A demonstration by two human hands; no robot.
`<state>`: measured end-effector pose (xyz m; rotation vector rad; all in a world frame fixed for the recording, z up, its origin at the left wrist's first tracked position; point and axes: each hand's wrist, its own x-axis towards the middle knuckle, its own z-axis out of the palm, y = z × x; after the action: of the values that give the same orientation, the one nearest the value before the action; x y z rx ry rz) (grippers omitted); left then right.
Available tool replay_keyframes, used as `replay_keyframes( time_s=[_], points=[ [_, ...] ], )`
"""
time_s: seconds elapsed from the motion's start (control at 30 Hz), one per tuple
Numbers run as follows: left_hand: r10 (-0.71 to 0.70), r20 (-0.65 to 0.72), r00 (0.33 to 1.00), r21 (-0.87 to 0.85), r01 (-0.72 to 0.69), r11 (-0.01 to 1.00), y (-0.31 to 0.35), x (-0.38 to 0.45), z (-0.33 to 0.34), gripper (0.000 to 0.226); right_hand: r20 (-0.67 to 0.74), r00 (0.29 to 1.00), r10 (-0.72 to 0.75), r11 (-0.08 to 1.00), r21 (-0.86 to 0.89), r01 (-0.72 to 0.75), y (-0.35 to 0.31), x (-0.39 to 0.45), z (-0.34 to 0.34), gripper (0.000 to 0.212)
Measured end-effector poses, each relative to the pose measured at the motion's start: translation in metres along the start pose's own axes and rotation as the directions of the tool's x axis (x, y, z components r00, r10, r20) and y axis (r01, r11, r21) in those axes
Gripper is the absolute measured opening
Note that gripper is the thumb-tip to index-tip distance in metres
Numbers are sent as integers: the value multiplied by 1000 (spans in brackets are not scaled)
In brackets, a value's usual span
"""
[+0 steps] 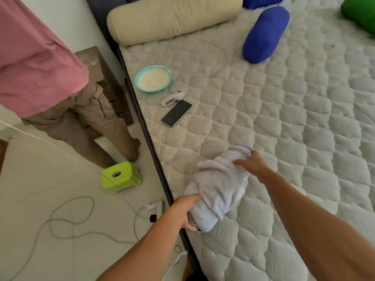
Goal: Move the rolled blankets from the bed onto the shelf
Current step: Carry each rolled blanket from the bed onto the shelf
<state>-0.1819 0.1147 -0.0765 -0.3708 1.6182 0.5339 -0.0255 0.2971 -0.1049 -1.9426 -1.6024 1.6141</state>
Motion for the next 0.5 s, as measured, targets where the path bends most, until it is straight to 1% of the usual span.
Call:
replay_keyframes(
  time_s=[0.07, 0.13, 0.3, 0.4, 0.43, 0.5],
  points=[
    [9, 8, 1000, -22, -9, 1000, -4, 0, 2, 79, 8, 1000, -15, 1000, -22, 15, 5, -2, 0, 87],
    [20, 3, 1000, -16, -20, 1000, -8, 0, 3, 77, 21, 999, -24, 1000, -1, 24, 9, -3, -1, 87],
    [31, -34, 999, 81, -28, 996, -16, -3, 3, 70, 72, 994, -77, 997, 23, 76, 14, -8, -5, 97],
    [46, -42, 998, 82, -42, 996, -17, -5, 2, 72, 55, 998, -38, 999, 21, 37, 13, -5, -5, 77],
    [52, -43, 998, 75, -49, 996, -18, -6, 2, 73, 49, 998, -30, 1000, 8, 30, 14, -4, -5, 73],
    [70, -34, 997, 66, -67, 996, -20, -6, 1, 75, 56, 998, -7, 999, -41, 10, 14, -1, -5, 73]
  ],
)
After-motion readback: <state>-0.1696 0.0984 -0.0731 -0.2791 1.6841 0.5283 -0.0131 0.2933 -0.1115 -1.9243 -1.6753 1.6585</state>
